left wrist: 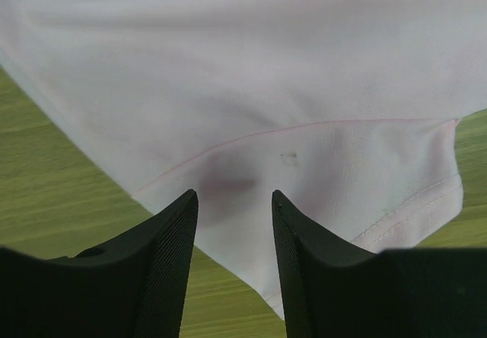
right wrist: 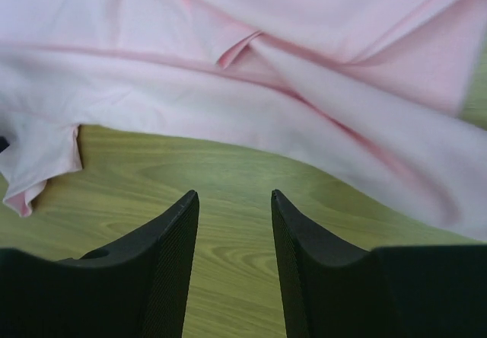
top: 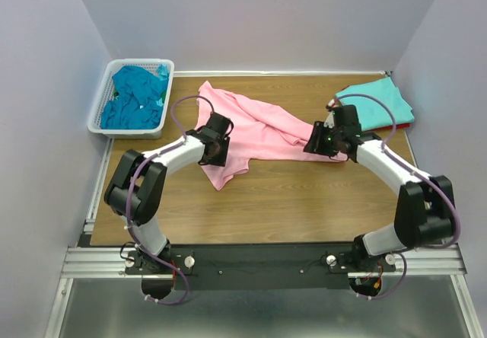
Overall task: Fold and stack the t-shirts
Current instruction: Flatten the tshirt out
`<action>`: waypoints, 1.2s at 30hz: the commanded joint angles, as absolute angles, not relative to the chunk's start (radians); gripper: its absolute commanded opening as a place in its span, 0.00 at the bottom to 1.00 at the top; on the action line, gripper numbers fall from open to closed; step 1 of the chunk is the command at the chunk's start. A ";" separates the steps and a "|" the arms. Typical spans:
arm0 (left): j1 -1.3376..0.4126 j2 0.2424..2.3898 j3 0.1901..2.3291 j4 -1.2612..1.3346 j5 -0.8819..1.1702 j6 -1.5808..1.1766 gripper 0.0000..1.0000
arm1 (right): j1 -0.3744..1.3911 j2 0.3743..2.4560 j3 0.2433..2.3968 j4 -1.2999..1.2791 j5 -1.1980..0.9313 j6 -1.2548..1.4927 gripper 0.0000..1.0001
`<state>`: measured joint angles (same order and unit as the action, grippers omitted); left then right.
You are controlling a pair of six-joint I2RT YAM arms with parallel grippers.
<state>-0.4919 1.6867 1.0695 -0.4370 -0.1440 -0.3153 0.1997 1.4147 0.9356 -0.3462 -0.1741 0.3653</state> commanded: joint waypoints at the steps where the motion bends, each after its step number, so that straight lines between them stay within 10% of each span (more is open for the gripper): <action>1: -0.518 1.723 1.101 -0.459 -0.103 -0.296 0.51 | 0.251 1.538 0.979 -0.290 -0.278 0.373 0.50; 36: -0.609 1.286 0.946 -0.641 -0.130 -0.408 0.57 | 0.287 1.759 0.934 -0.255 -0.264 0.310 0.50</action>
<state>-0.6189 1.3674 0.8871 -0.6556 -0.0738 -0.3717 0.2806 1.7359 0.9745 -0.2539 -0.2852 0.3458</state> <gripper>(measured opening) 0.557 0.502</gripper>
